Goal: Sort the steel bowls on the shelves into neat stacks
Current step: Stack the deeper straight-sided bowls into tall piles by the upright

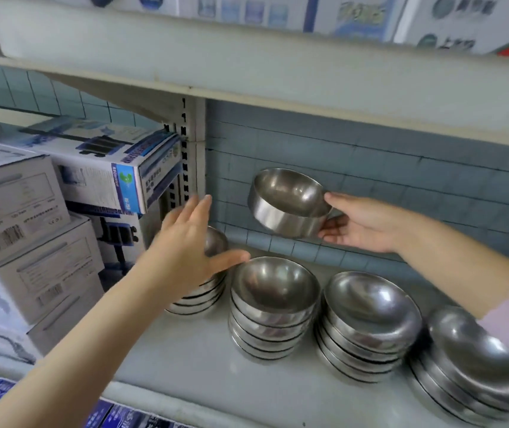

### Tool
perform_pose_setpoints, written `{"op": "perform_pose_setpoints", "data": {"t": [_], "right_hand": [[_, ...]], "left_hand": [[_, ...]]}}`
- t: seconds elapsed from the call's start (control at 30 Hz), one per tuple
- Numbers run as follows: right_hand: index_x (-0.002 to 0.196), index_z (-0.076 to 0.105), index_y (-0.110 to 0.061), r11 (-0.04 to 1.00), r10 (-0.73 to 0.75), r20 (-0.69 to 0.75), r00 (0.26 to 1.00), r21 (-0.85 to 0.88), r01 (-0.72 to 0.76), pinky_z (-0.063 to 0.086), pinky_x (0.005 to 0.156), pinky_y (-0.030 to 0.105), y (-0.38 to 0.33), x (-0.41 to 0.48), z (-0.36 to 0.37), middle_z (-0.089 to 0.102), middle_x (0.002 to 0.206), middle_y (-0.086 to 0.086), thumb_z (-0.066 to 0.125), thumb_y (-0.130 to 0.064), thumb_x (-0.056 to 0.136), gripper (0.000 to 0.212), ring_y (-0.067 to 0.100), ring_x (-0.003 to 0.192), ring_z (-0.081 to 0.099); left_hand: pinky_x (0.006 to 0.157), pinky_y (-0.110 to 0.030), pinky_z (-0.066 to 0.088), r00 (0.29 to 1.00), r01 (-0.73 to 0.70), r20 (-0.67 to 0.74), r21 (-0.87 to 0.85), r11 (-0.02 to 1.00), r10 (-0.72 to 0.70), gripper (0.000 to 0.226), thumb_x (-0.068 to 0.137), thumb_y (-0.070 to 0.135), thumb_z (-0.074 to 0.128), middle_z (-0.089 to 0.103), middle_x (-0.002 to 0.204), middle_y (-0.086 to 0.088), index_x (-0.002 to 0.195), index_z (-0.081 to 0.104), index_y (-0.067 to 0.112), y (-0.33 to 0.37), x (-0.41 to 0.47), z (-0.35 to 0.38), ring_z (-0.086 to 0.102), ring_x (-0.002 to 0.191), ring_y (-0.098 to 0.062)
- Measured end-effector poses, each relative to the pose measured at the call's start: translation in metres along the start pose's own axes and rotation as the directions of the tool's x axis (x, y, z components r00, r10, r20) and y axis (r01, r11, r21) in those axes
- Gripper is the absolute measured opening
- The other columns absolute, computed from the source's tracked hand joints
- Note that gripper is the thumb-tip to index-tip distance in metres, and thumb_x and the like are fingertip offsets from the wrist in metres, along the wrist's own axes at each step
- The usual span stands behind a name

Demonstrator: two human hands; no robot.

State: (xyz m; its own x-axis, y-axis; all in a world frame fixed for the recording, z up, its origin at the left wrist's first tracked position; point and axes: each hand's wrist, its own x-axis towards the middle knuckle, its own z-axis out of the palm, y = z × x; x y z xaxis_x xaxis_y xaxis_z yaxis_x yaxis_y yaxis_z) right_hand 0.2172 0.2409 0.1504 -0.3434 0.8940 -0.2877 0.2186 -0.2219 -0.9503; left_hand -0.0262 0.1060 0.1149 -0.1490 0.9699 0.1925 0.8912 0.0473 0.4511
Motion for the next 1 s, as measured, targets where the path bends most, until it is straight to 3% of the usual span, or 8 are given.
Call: {"op": "perform_pose_setpoints", "data": {"t": [0.1, 0.17, 0.3, 0.43, 0.5, 0.67, 0.83, 1.0], "right_hand": [[0.116, 0.054, -0.021, 0.998, -0.014, 0.013, 1.000, 0.054, 0.013, 0.053, 0.081, 0.034, 0.004, -0.042, -0.032, 0.057, 0.091, 0.019, 0.047, -0.031, 0.104, 0.017, 0.027, 0.078, 0.058], [0.114, 0.057, -0.020, 0.998, -0.023, 0.012, 1.000, 0.066, 0.022, 0.051, 0.090, 0.037, 0.012, -0.071, -0.057, 0.058, 0.094, 0.021, 0.048, -0.031, 0.103, 0.018, 0.029, 0.086, 0.058], [0.108, 0.059, -0.020, 0.994, -0.090, -0.004, 0.996, 0.067, 0.090, 0.055, 0.075, 0.032, 0.032, -0.132, -0.124, 0.064, 0.082, 0.015, 0.053, -0.042, 0.095, 0.026, 0.022, 0.071, 0.063], [0.096, 0.071, -0.020, 0.978, -0.203, 0.073, 0.976, -0.026, 0.206, 0.057, 0.078, 0.030, 0.055, -0.201, -0.203, 0.069, 0.084, 0.006, 0.076, -0.068, 0.062, 0.059, 0.017, 0.076, 0.068], [0.108, 0.073, -0.025, 0.951, -0.257, 0.096, 0.962, -0.151, 0.270, 0.057, 0.085, 0.030, 0.071, -0.233, -0.240, 0.075, 0.103, -0.001, 0.088, -0.066, 0.046, 0.075, 0.013, 0.093, 0.071], [0.148, 0.042, -0.029, 0.895, -0.372, -0.080, 0.925, -0.296, 0.334, 0.044, 0.107, 0.034, 0.106, -0.283, -0.327, 0.062, 0.137, -0.008, 0.094, -0.059, 0.040, 0.123, 0.010, 0.127, 0.058], [0.136, 0.052, -0.040, 0.860, -0.401, -0.151, 0.904, -0.401, 0.315, 0.047, 0.104, 0.035, 0.133, -0.303, -0.383, 0.067, 0.127, -0.015, 0.092, -0.064, 0.035, 0.112, 0.006, 0.120, 0.062], [0.112, 0.053, -0.055, 0.861, -0.402, -0.254, 0.880, -0.431, 0.269, 0.043, 0.110, 0.033, 0.155, -0.293, -0.400, 0.068, 0.111, -0.026, 0.086, -0.060, 0.050, 0.070, -0.013, 0.108, 0.060]], "left_hand": [[0.117, -0.033, 0.013, 0.990, -0.135, 0.010, -0.143, 0.980, 0.138, 0.113, 0.067, 0.075, 0.055, 0.007, 0.162, 0.006, 0.154, 0.003, 0.027, 0.050, -0.002, 0.012, 0.008, 0.149, -0.017], [0.113, -0.026, 0.023, 0.976, -0.213, -0.018, -0.269, 0.939, 0.216, 0.107, 0.067, 0.072, 0.059, 0.030, 0.155, 0.009, 0.154, 0.013, 0.027, 0.087, -0.008, 0.025, 0.027, 0.143, -0.011], [0.093, -0.011, 0.044, 0.961, -0.277, -0.119, -0.500, 0.821, 0.251, 0.085, 0.065, 0.065, 0.062, 0.058, 0.118, 0.023, 0.139, 0.040, 0.029, 0.165, -0.028, 0.057, 0.055, 0.109, 0.008], [0.085, -0.004, 0.044, 0.954, -0.293, -0.141, -0.624, 0.725, 0.264, 0.076, 0.064, 0.062, 0.062, 0.062, 0.113, 0.020, 0.131, 0.048, 0.028, 0.247, -0.057, 0.096, 0.058, 0.102, 0.012], [0.090, -0.011, 0.047, 0.949, -0.298, -0.133, -0.673, 0.678, 0.285, 0.079, 0.063, 0.063, 0.064, 0.061, 0.116, 0.021, 0.133, 0.046, 0.032, 0.288, -0.072, 0.118, 0.058, 0.105, 0.009], [0.091, -0.008, 0.044, 0.925, -0.332, -0.137, -0.745, 0.578, 0.355, 0.083, 0.063, 0.059, 0.068, 0.053, 0.120, 0.029, 0.138, 0.041, 0.033, 0.380, -0.100, 0.174, 0.055, 0.108, 0.010], [0.089, 0.000, 0.034, 0.918, -0.303, -0.076, -0.766, 0.567, 0.389, 0.082, 0.072, 0.056, 0.073, 0.053, 0.123, 0.032, 0.142, 0.036, 0.036, 0.432, -0.098, 0.223, 0.049, 0.119, 0.009], [0.116, -0.035, 0.025, 0.930, -0.302, -0.043, -0.656, 0.692, 0.365, 0.092, 0.070, 0.074, 0.059, 0.037, 0.151, 0.014, 0.148, 0.032, 0.033, 0.446, -0.085, 0.267, 0.025, 0.142, -0.014]]}}
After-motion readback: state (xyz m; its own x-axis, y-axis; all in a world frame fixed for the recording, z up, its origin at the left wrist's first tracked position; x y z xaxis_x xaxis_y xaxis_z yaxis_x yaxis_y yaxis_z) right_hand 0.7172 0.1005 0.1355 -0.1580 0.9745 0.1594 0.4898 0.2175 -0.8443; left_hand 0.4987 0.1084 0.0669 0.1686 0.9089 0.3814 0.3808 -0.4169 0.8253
